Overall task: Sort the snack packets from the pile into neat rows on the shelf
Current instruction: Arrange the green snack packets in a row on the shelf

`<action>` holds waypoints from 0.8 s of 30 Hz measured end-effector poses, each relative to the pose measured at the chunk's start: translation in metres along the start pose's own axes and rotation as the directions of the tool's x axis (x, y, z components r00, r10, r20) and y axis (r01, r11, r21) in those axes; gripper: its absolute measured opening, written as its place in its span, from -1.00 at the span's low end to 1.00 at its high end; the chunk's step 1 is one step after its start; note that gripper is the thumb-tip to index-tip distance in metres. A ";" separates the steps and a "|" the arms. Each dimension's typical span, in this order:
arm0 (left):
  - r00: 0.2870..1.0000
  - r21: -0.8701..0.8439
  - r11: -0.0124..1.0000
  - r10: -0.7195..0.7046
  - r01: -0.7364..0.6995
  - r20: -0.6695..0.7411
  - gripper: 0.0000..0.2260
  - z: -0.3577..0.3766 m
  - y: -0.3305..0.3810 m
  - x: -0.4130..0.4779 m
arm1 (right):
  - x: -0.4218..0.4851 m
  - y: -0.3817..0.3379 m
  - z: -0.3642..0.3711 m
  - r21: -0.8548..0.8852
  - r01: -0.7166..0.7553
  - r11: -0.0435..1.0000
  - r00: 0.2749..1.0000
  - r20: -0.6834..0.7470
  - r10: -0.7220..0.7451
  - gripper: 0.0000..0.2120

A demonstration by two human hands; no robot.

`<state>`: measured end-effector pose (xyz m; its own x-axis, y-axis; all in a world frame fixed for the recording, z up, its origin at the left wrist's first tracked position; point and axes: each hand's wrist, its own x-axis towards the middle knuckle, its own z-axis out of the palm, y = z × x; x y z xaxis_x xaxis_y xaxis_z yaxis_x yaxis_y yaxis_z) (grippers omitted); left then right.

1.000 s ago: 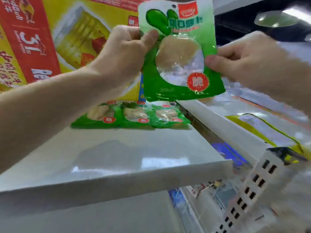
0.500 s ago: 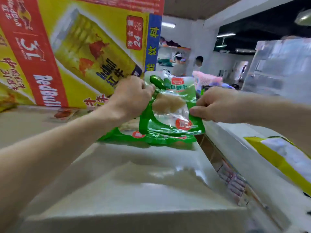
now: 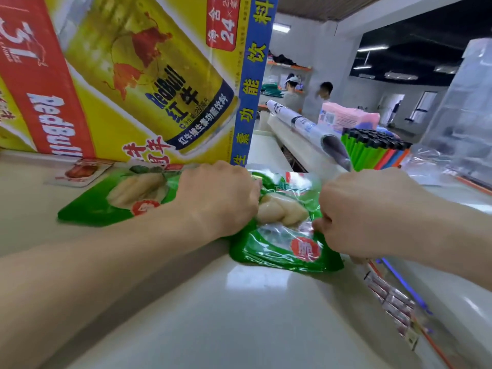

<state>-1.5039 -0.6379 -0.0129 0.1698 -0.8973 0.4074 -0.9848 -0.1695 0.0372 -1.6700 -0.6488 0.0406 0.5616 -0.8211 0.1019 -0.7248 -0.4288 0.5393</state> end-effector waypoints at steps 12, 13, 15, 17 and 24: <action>0.995 0.032 0.994 0.101 -0.101 0.003 -0.69 0.001 -0.001 -0.002 | -0.004 0.001 0.002 -0.160 0.166 0.973 0.986 0.054 -0.159 -0.72; 0.994 0.037 0.994 0.108 -0.107 -0.003 -0.68 0.001 0.000 -0.003 | -0.005 0.002 0.002 -0.162 0.183 0.970 0.983 0.063 -0.175 -0.73; 0.993 0.045 0.993 0.113 -0.111 -0.033 -0.67 0.000 0.000 -0.003 | -0.005 0.003 0.003 -0.158 0.212 0.964 0.976 0.080 -0.201 -0.74; 0.993 0.035 0.995 0.096 -0.094 -0.063 -0.67 -0.001 0.000 -0.004 | -0.004 0.005 0.005 -0.151 0.224 0.963 0.974 0.079 -0.214 -0.72; 0.966 -0.113 0.971 0.191 -0.212 -0.176 -0.70 -0.004 0.000 -0.006 | -0.001 0.015 0.004 -0.007 0.186 0.982 0.979 -0.077 -0.186 -0.59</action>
<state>-1.5048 -0.6307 -0.0122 -0.0299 -0.8274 0.5608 -0.9960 0.0719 0.0529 -1.6835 -0.6557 0.0454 0.7158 -0.6953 0.0640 -0.6047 -0.5714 0.5549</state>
